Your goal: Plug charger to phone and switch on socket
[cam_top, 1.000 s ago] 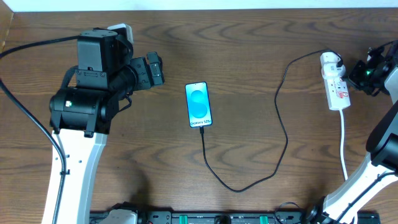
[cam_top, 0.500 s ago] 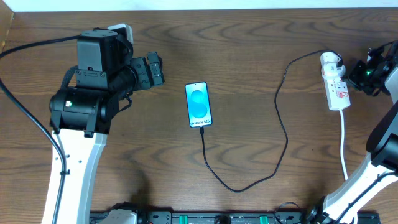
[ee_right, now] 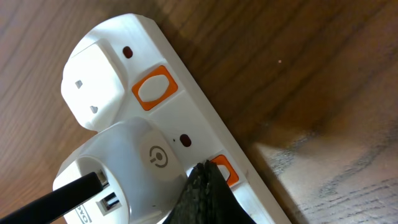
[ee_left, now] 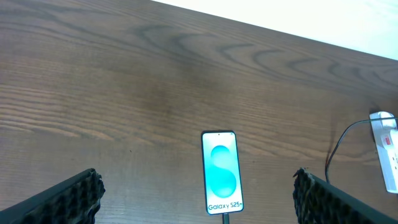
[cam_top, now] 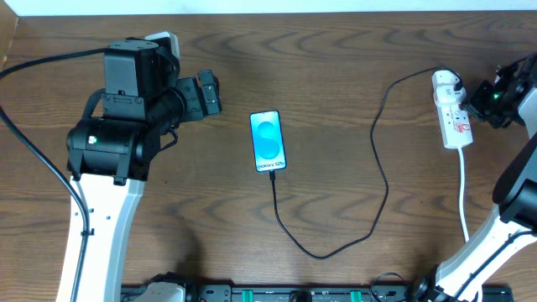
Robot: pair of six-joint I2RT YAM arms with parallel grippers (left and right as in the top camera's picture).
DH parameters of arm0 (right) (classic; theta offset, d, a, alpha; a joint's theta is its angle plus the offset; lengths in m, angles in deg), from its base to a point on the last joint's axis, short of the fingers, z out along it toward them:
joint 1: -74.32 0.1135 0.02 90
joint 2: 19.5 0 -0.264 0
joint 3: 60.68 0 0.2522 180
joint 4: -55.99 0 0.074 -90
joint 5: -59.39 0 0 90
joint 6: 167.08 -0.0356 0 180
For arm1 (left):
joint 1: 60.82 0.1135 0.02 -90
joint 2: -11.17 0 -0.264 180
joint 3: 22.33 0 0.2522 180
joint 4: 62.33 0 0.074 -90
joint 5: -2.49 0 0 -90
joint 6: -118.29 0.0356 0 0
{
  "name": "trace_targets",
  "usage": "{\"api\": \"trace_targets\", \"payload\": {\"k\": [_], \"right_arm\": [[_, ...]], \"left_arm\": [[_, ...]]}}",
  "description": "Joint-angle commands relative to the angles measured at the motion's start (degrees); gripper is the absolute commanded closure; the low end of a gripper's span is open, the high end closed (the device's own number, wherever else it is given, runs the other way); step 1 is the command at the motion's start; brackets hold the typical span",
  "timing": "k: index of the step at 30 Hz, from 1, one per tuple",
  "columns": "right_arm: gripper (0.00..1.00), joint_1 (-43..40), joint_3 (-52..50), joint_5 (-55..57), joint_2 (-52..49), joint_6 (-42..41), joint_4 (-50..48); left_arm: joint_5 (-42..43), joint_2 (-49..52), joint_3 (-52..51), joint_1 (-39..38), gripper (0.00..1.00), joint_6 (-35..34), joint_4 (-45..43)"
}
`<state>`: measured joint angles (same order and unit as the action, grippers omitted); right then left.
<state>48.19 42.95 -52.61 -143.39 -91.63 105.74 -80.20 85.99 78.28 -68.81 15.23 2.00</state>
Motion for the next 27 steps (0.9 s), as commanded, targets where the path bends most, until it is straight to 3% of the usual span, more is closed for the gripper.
{"api": "trace_targets", "payload": {"k": [1, 7, 16, 27], "right_arm": [[0.99, 4.1, -1.2, -0.2, -2.8, -1.4, 1.1], [0.99, 4.8, -1.2, 0.8, -2.8, -6.4, 1.1], [0.99, 4.9, -1.2, -4.2, -2.8, -7.4, 3.3], [0.99, 4.7, -1.1, 1.3, -2.8, -12.8, 2.9]], "left_arm": [[-0.5, -0.2, 0.0, 0.0, 0.01, 0.7, 0.0], [-0.5, -0.2, 0.0, 0.0, 0.01, 0.7, 0.0], [-0.5, -0.2, 0.0, 0.0, 0.01, 0.7, 0.0], [-0.5, -0.2, 0.0, 0.0, 0.01, 0.7, 0.0]]}}
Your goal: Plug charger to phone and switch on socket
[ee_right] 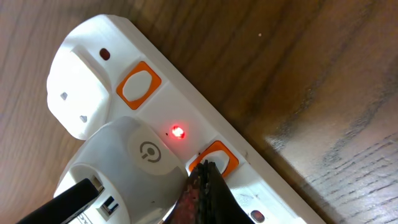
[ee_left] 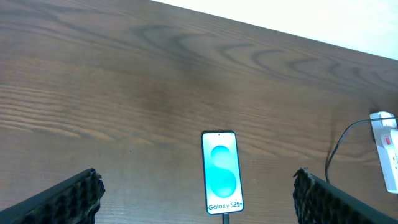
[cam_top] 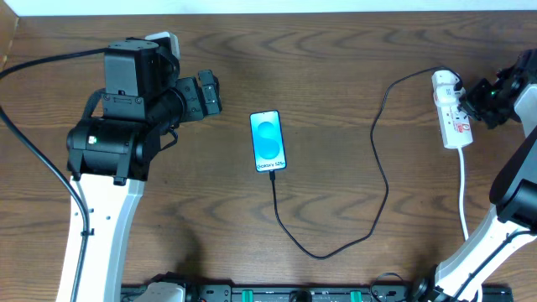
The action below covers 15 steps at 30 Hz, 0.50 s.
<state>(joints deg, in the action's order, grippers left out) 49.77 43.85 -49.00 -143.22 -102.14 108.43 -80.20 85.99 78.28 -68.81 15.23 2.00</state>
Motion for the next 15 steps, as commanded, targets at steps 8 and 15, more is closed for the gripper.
{"api": "trace_targets", "payload": {"k": [8, 15], "right_arm": [[0.99, -6.2, 0.7, -5.9, 11.5, 3.2, 1.0], [0.98, -5.0, 0.7, -9.0, 35.6, 12.5, 12.3]], "left_arm": [[-0.5, -0.2, 0.0, 0.0, 0.01, 0.7, 0.0], [-0.5, -0.2, 0.0, 0.0, 0.01, 0.7, 0.0]]}}
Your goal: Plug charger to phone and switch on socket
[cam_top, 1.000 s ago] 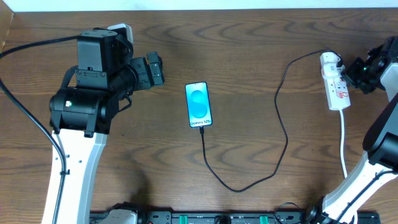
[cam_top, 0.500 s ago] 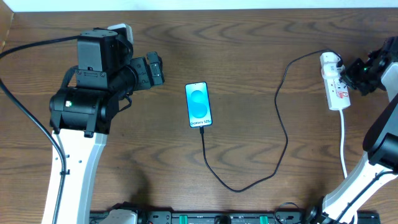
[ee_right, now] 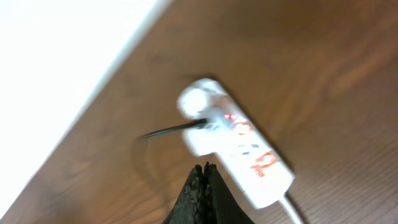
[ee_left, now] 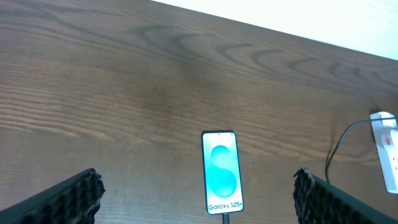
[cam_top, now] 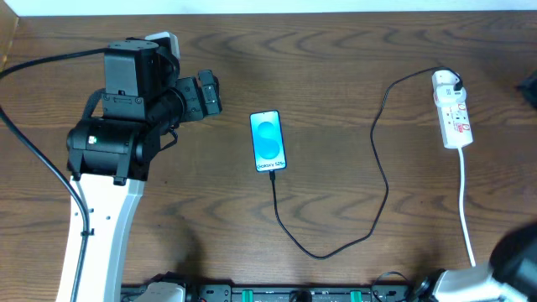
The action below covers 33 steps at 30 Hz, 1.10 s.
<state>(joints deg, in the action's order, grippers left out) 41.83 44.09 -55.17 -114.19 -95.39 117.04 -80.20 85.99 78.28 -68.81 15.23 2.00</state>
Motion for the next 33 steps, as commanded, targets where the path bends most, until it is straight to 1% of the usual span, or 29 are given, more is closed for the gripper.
{"api": "trace_targets", "payload": {"k": [1, 4, 6, 7, 10, 12, 14, 19, 23, 25, 28, 29, 30, 31, 33], "right_arm": [[0.97, 4.8, 0.4, -2.8, 9.6, 7.3, 6.7], [0.89, 12.1, 0.4, -2.8, 17.5, 11.3, 16.7], [0.73, 14.8, 0.4, -2.8, 20.5, 11.3, 21.0], [0.01, 16.9, 0.4, -2.8, 23.0, 11.3, 25.4], [0.01, 18.4, 0.4, -2.3, 27.7, 11.6, 32.4], [0.01, 18.4, 0.4, -1.0, 29.7, 11.5, 33.8], [0.01, 18.4, 0.4, -1.0, 30.7, 11.6, 34.2], [0.01, 18.3, 0.4, 3.2, 32.3, 12.1, 34.8], [0.01, 18.4, 0.3, 3.2, 33.6, 15.6, 34.4], [0.01, 18.4, -1.9, 3.8, 35.5, 17.7, 30.4], [0.01, 19.8, -9.7, 8.1, 41.2, 18.6, 20.9], [0.01, 21.4, -16.5, 11.2, 46.1, 18.6, 13.6], [0.01, 22.3, -20.6, 12.8, 49.0, 18.6, 9.3], [0.01, 23.6, -26.8, 15.0, 53.5, 18.6, 2.7], [0.01, 25.0, -35.2, 17.6, 59.5, 18.6, -5.7]], "left_arm": [[-0.5, -0.2, 0.0, 0.0, 0.01, 0.7, 0.0], [-0.5, -0.2, 0.0, 0.0, 0.01, 0.7, 0.0], [-0.5, -0.2, 0.0, 0.0, 0.01, 0.7, 0.0], [-0.5, -0.2, 0.0, 0.0, 0.01, 0.7, 0.0], [-0.5, -0.2, 0.0, 0.0, 0.01, 0.7, 0.0], [-0.5, -0.2, 0.0, 0.0, 0.01, 0.7, 0.0], [-0.5, -0.2, 0.0, 0.0, 0.01, 0.7, 0.0], [-0.5, -0.2, 0.0, 0.0, 0.01, 0.7, 0.0], [-0.5, -0.2, 0.0, 0.0, 0.01, 0.7, 0.0], [-0.5, -0.2, 0.0, 0.0, 0.01, 0.7, 0.0], [-0.5, -0.2, 0.0, 0.0, 0.01, 0.7, 0.0], [-0.5, -0.2, 0.0, 0.0, 0.01, 0.7, 0.0], [-0.5, -0.2, 0.0, 0.0, 0.01, 0.7, 0.0], [-0.5, -0.2, 0.0, 0.0, 0.01, 0.7, 0.0], [-0.5, -0.2, 0.0, 0.0, 0.01, 0.7, 0.0]]}}
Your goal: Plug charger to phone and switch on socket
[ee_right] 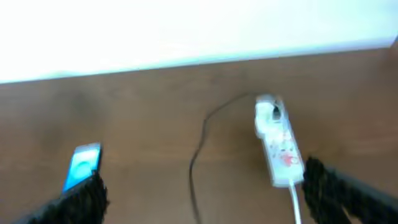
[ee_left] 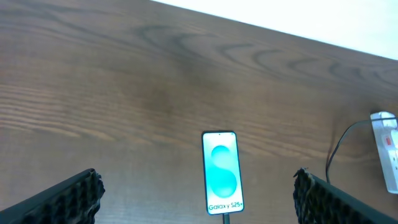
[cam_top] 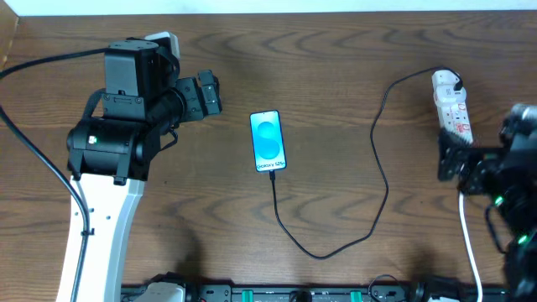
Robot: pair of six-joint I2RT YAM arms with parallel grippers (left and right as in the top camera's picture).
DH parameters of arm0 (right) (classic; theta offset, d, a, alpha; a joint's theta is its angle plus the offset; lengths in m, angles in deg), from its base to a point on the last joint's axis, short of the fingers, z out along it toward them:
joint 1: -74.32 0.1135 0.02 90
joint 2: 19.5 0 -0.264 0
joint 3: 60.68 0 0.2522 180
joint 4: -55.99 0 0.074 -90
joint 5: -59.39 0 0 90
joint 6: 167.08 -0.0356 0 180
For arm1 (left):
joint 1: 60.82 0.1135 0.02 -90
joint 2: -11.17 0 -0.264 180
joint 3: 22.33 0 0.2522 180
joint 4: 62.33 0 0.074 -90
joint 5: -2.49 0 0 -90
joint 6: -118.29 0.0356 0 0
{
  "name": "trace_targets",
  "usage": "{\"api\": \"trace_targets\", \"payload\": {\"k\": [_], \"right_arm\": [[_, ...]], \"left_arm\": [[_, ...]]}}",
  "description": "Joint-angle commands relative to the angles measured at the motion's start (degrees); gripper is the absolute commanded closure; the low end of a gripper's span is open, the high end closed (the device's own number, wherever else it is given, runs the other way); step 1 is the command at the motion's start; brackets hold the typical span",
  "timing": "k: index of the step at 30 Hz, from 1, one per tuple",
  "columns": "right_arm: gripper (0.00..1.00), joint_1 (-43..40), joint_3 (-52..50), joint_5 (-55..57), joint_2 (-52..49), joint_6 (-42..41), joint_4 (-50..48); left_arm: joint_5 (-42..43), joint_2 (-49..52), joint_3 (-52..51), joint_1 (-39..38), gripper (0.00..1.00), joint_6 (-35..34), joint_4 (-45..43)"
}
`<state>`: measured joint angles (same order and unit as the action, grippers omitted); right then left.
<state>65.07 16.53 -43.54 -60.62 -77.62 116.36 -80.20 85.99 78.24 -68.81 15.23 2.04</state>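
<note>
The phone (cam_top: pixel 268 141) lies face up mid-table with its screen lit, also seen as the phone (ee_left: pixel 221 172) and, blurred, the phone (ee_right: pixel 83 165). A black charger cable (cam_top: pixel 382 172) is plugged into its lower end and loops right to the white power strip (cam_top: pixel 451 109), where the charger plug sits at the strip's far end. My right gripper (cam_top: pixel 448 159) is open, just below the strip and apart from it. My left gripper (cam_top: pixel 207 94) hangs open left of the phone, holding nothing.
The strip's white lead (cam_top: pixel 466 218) runs down to the table's front edge beside my right arm. The table's far edge (ee_left: pixel 261 28) meets a white wall. A black rail (cam_top: pixel 277 294) lies along the front.
My right gripper was shut and high, off to the far right; now it is open, lower and nearer the front, just below the strip. The left arm, phone and cable are unchanged.
My shut right gripper's tip was at an orange switch beside the charger plug, with no light showing. Then a red light glowed next to that plug. Then the gripper was well away from the strip, and now it is open below it.
</note>
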Motion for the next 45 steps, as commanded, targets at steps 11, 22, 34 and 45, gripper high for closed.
{"api": "trace_targets", "payload": {"k": [11, 22, 34, 45], "right_arm": [[0.01, 4.0, -43.5, 9.5, 30.3, 1.1, -34.8], [0.01, 6.0, -61.1, 9.6, 39.3, 1.0, -50.4], [0.01, 7.9, -63.1, 11.9, 40.9, 1.4, -42.3], [0.01, 7.8, -63.1, 11.9, 40.8, 1.4, -42.3]], "left_arm": [[-0.5, -0.2, 0.0, 0.0, 0.01, 0.7, 0.0], [-0.5, -0.2, 0.0, 0.0, 0.01, 0.7, -0.1], [-0.5, -0.2, 0.0, 0.0, 0.01, 0.7, -0.1], [-0.5, -0.2, 0.0, 0.0, 0.01, 0.7, -0.1]]}}
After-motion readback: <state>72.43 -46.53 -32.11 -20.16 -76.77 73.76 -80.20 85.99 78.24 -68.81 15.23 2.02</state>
